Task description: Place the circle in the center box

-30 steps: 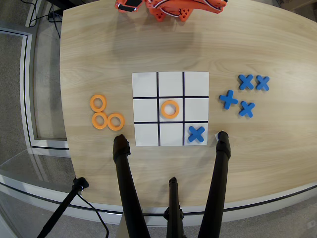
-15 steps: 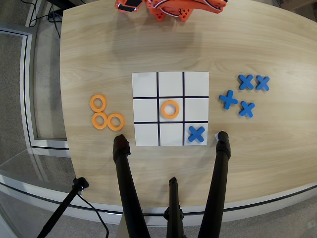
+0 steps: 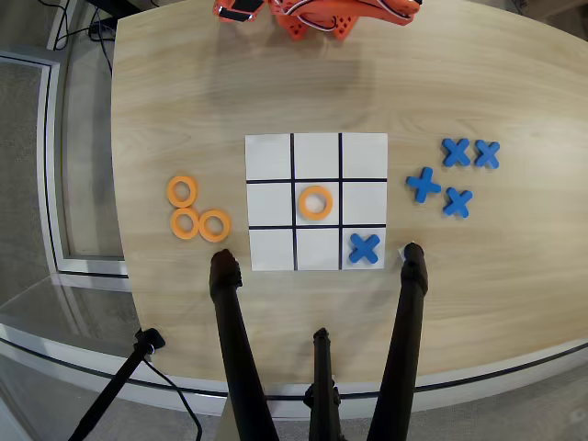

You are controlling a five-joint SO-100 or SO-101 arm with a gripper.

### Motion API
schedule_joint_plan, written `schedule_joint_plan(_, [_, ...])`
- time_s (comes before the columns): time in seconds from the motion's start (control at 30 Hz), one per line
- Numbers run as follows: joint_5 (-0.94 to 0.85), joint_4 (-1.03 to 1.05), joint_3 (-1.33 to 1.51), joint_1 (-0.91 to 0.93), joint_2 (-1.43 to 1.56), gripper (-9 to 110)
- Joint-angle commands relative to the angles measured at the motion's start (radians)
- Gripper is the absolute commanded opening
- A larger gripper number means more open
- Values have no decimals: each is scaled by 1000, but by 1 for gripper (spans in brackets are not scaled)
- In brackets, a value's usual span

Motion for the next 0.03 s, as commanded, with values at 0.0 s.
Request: schedule_joint_plan(0.0, [3, 0, 57, 3, 18, 0])
